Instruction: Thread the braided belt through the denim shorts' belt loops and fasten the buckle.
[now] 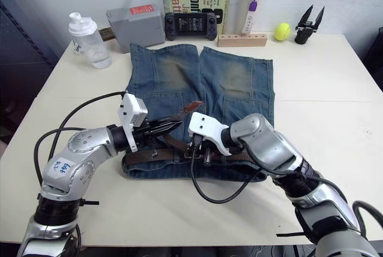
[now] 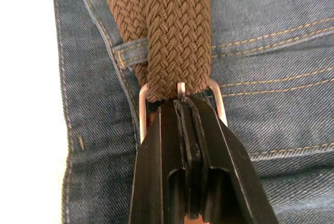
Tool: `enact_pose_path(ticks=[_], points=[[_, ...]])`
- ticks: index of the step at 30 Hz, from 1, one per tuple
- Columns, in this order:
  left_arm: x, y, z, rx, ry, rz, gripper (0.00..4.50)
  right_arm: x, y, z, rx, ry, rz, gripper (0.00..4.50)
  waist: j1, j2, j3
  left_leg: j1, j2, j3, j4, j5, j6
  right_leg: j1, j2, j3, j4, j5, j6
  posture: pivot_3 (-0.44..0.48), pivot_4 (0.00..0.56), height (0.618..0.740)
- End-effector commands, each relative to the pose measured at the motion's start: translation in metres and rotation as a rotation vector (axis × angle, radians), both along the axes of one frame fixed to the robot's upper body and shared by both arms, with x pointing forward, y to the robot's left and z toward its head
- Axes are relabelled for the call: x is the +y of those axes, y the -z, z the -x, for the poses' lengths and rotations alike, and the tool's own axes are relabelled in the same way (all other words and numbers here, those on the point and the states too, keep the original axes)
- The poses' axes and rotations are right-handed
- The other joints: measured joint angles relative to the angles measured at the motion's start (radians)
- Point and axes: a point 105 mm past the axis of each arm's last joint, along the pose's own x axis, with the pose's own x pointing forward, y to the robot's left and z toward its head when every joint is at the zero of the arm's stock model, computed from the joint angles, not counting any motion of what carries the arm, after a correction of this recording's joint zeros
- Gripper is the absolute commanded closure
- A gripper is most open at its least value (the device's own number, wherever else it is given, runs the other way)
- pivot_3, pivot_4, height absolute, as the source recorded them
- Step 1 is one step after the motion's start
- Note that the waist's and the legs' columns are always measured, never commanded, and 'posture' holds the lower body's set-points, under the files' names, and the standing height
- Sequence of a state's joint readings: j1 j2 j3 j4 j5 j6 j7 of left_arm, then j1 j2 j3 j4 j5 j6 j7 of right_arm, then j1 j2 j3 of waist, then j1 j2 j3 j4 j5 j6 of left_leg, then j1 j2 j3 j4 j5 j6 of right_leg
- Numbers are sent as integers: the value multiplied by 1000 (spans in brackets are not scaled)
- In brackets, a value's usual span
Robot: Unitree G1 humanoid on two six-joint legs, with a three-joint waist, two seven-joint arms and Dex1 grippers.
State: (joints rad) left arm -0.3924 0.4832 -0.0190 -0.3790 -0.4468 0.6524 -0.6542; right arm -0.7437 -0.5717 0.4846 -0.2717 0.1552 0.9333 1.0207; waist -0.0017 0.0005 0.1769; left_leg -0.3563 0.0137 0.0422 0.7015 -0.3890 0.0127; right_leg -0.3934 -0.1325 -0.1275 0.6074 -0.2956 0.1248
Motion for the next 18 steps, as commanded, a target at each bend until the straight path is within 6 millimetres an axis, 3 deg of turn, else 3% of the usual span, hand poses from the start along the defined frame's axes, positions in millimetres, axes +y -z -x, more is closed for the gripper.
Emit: enact_pose_path(ticks=[1, 18], points=[[-3, -12, 6, -48, 21, 19, 4500, 4, 4, 1, -14, -18, 12, 4477, 0, 0, 0, 0, 0, 0, 0, 0, 0, 0, 0, 0, 0, 0, 0, 0, 150, 731], [-7, -15, 9, -64, 42, 19, 4500, 5, 40, -4, 55, -32, 165, 4477, -8, 0, 0, 2, 1, 1, 0, 0, 0, 1, 1, 1, 1, 0, 0, 0, 150, 731]])
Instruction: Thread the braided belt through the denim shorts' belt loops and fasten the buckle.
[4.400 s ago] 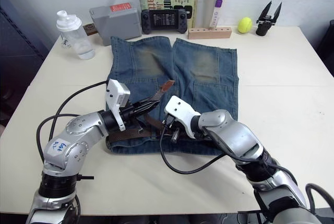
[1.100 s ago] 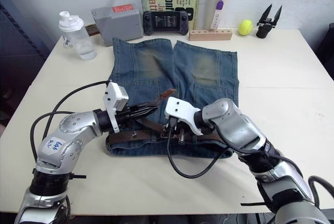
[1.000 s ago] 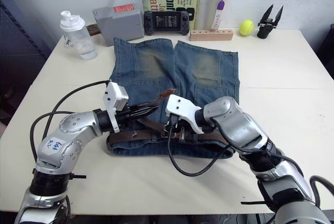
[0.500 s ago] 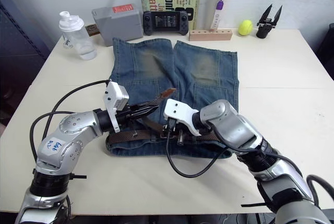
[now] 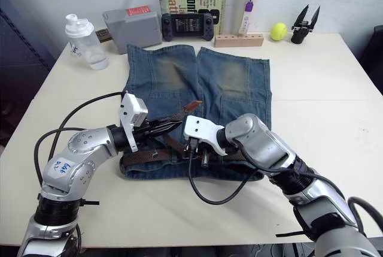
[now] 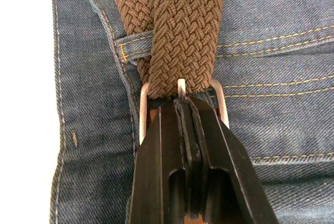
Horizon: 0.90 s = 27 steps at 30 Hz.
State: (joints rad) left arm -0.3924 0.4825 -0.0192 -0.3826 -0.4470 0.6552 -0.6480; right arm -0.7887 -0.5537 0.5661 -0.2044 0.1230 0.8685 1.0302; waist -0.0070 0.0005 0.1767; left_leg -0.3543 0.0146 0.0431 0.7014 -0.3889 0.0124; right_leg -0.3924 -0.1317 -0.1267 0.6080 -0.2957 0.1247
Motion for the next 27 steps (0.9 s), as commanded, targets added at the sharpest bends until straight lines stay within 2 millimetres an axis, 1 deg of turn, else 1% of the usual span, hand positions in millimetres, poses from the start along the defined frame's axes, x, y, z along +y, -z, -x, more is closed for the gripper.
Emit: enact_pose_path(ticks=[1, 6, 11, 15, 19, 23, 25, 27], points=[[-7, -15, 9, -65, 49, 19, 4500, -6, 34, -1, 74, 24, 129, 4477, -3, 0, 0, 1, 0, 0, 0, 0, 0, 0, 0, 0, 0, 0, 0, 0, 150, 731], [-10, -22, 8, -92, 78, 9, 4500, -8, 46, 6, 108, -20, 205, 4477, -4, 0, 0, 1, 0, 0, 0, 1, -1, 0, 0, 0, 1, 0, -1, 0, 150, 731], [-9, -31, 3, -122, 131, -25, 4500, -3, 58, 11, 133, -53, 259, 4477, -12, 0, -1, 2, 0, 0, -1, 1, -1, 1, 0, 0, 1, 0, -1, 0, 150, 731], [-9, -41, -4, -148, 192, -48, 4500, 2, 69, 20, 174, -91, 279, 4477, -20, 0, -3, 2, 0, 0, -1, 1, -2, 1, 0, 0, 2, 0, -1, 0, 150, 731], [-7, -48, -16, -167, 238, -67, 4500, 4, 76, 28, 202, -107, 280, 4477, -24, 1, -5, 3, 0, 0, -3, 1, -2, 1, 1, 0, 2, -1, -1, 0, 150, 731], [-11, -54, -25, -161, 329, -68, 4500, 4, 80, 31, 217, -110, 282, 4477, -24, 1, -6, 3, 1, 0, -3, 1, -2, 1, 1, -1, 2, -1, -1, 0, 150, 731], [-15, -52, -31, -163, 361, -93, 4500, 5, 81, 34, 231, -120, 279, 4477, -24, 1, -7, 3, 1, 1, -3, 1, -2, 1, 1, -1, 2, -1, -1, 0, 150, 731], [-24, -55, -33, -182, 418, -119, 4500, 5, 82, 35, 235, -126, 283, 4477, -24, 1, -8, 3, 1, 0, -2, 1, -2, 1, 1, -1, 3, -1, -1, 0, 150, 731]])
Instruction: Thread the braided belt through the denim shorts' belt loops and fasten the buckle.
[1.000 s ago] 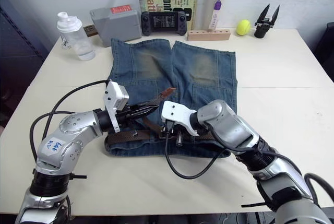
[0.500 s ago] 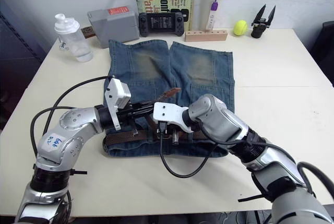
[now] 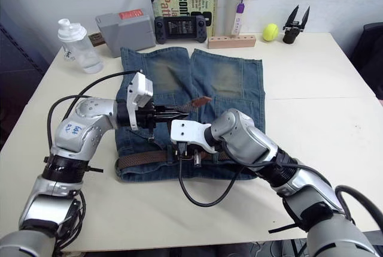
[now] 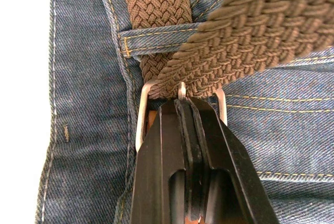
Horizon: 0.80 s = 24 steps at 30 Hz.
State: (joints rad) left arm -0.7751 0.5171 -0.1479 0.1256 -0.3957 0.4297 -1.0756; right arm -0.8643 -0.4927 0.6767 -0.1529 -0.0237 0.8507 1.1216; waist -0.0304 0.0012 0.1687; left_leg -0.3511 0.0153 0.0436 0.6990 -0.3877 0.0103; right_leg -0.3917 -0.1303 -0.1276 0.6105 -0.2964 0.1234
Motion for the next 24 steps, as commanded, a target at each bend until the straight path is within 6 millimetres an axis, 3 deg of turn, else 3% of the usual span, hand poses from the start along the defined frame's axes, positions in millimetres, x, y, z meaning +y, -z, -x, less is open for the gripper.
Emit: enact_pose_path(ticks=[1, 7, 12, 24], points=[[-11, -34, 0, -149, 84, 17, 4500, -12, 75, 34, 265, -7, 165, 4477, 0, 1, -1, 0, 0, 0, 0, 0, 0, 0, 0, 0, 0, 0, 0, 0, 150, 731], [-41, -68, -4, -256, 200, 18, 4500, -12, 77, 37, 280, -22, 169, 4477, 2, 1, -2, 0, 0, 0, 0, 0, 0, 0, 0, 0, 0, 0, 0, 0, 150, 731], [-63, -78, -5, -313, 278, 0, 4500, -11, 79, 41, 290, -39, 172, 4477, 3, 2, -3, 0, 0, 1, 0, 0, 0, 0, 0, -1, 0, 0, 0, 0, 150, 731], [-114, -102, 17, -382, 443, 75, 4500, -9, 80, 48, 312, -63, 170, 4477, 28, 3, -4, -1, -1, 0, 2, 0, 0, 1, -1, -2, 0, 0, 0, 0, 150, 731]])
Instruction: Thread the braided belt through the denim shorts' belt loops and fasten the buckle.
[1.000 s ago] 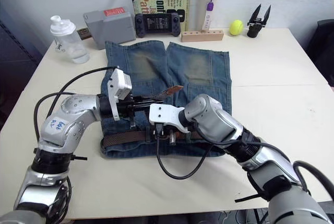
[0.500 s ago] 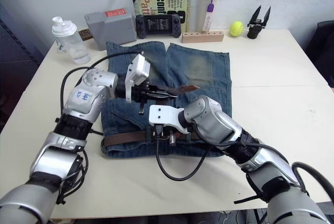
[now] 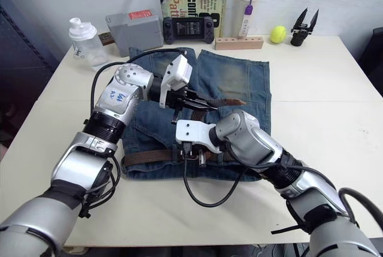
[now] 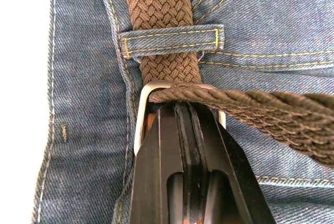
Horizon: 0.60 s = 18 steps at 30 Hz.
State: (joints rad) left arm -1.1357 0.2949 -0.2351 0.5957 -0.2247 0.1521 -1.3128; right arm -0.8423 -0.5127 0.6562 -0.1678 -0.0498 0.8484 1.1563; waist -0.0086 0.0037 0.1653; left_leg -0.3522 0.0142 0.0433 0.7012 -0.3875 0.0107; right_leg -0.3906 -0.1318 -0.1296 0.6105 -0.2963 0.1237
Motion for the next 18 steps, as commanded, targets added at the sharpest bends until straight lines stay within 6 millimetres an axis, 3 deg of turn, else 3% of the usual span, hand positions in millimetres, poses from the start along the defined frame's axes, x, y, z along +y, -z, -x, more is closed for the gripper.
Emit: enact_pose_path(ticks=[1, 7, 11, 18], points=[[-50, -79, 35, -225, 178, 207, 4500, 0, 79, 49, 309, -71, 155, 4477, 8, 0, 0, 0, 0, 0, 0, 0, 0, 0, 0, 0, 0, 0, 0, 0, 150, 731], [-61, -84, 38, -247, 187, 234, 4500, 0, 80, 51, 313, -78, 154, 4477, 12, 0, 0, -1, -1, 0, 1, 0, 0, 1, 0, -1, 0, 0, 0, 0, 150, 731], [-60, -87, 31, -263, 138, 251, 4500, 0, 79, 53, 314, -82, 150, 4477, 18, 1, 0, 0, -1, 0, 2, 0, 0, 3, -1, -2, -1, 0, 0, 0, 150, 731], [-32, -88, 12, -272, 51, 230, 4500, 0, 80, 53, 308, -87, 153, 4477, 21, 1, 0, 0, -1, 0, 2, 0, 0, 4, 0, -3, -3, 0, 1, 0, 150, 731]])
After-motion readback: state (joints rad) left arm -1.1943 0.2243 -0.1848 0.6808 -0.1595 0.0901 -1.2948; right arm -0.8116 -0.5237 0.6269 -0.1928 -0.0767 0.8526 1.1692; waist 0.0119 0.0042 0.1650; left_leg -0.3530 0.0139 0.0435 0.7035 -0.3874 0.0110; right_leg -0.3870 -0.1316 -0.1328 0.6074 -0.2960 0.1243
